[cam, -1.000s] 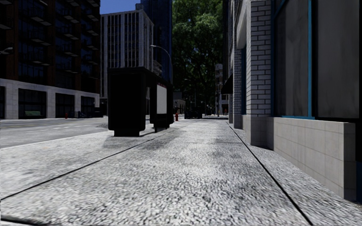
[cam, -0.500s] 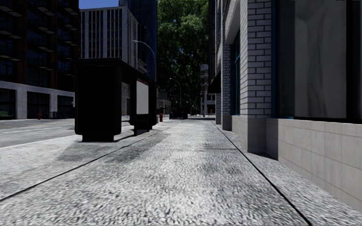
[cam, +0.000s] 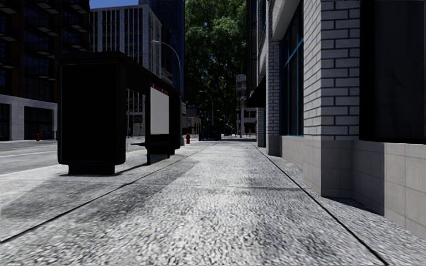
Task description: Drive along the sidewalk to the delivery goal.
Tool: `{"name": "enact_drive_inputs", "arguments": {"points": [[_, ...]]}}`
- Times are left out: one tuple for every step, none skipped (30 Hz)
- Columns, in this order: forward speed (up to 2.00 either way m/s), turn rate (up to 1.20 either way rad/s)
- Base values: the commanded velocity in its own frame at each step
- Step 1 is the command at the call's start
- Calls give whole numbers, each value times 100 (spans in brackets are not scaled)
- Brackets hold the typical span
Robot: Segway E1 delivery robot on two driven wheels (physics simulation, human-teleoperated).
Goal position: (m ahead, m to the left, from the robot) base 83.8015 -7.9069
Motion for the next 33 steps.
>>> {"name": "enact_drive_inputs", "arguments": {"points": [[200,0],[200,0],[200,0],[200,0],[200,0],[200,0],[200,0],[200,0],[200,0],[200,0],[200,0],[200,0],[200,0],[200,0],[200,0],[200,0],[200,0],[200,0],[200,0],[200,0],[200,0],[200,0],[200,0],[200,0],[200,0],[200,0],[200,0],[200,0],[200,0],[200,0],[200,0],[200,0],[200,0]]}}
